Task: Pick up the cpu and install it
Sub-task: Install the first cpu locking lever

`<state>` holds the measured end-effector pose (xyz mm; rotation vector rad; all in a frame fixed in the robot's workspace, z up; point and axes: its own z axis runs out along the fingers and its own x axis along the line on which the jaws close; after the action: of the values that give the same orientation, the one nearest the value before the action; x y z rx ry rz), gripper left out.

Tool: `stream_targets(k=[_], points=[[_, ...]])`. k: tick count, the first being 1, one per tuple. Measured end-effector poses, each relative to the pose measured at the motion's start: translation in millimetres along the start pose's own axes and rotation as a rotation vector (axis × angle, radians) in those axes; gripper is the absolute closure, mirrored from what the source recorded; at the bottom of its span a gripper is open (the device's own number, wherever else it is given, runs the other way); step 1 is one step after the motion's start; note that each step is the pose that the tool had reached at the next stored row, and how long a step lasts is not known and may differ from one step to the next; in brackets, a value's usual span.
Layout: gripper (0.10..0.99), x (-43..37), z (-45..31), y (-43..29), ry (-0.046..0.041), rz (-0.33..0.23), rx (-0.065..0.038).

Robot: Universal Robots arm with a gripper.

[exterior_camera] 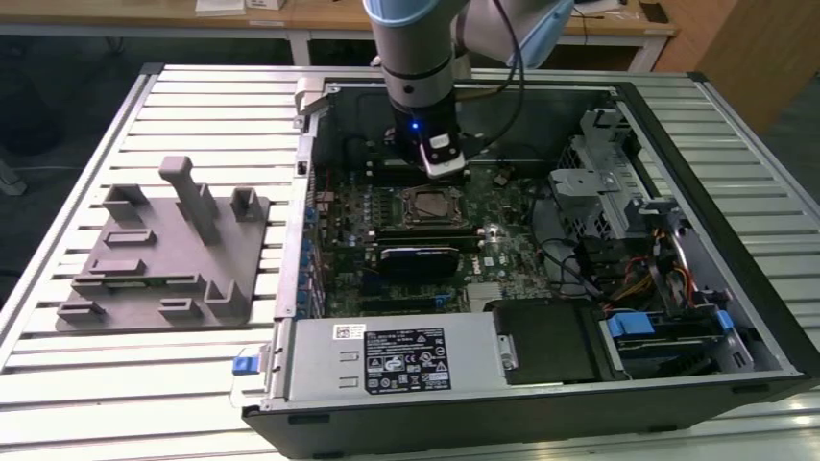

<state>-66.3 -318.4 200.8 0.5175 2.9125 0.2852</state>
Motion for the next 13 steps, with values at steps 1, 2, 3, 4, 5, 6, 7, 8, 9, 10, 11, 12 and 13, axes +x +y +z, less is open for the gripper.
stream_targets(k=[1, 2, 3, 4, 5, 6, 7, 8, 9, 10, 11, 12, 13], points=[[0.980, 0.1, 0.6, -0.1, -0.0009, 0.003, 0.001], [0.980, 0.2, 1.1, -0.2, -0.0022, 0.005, 0.002], [0.980, 0.3, 1.5, -0.3, -0.0038, 0.008, 0.005], [0.980, 0.3, 1.8, -0.4, -0.0053, 0.010, 0.007], [0.980, 0.4, 2.3, -0.5, -0.0070, 0.011, 0.010], [0.980, 0.4, 2.7, -0.6, -0.0087, 0.013, 0.013], [0.980, 0.5, 3.2, -0.7, -0.0104, 0.015, 0.016], [0.980, 0.5, 3.6, -0.8, -0.0119, 0.016, 0.018], [0.980, 0.6, 4.0, -0.9, -0.0130, 0.017, 0.021], [0.980, 0.6, 4.3, -0.9, -0.0141, 0.019, 0.023], [0.980, 0.7, 4.5, -0.9, -0.0158, 0.022, 0.026], [0.980, 0.8, 4.7, -0.6, -0.0176, 0.024, 0.029], [0.980, 0.9, 4.9, -0.1, -0.0191, 0.027, 0.032]])
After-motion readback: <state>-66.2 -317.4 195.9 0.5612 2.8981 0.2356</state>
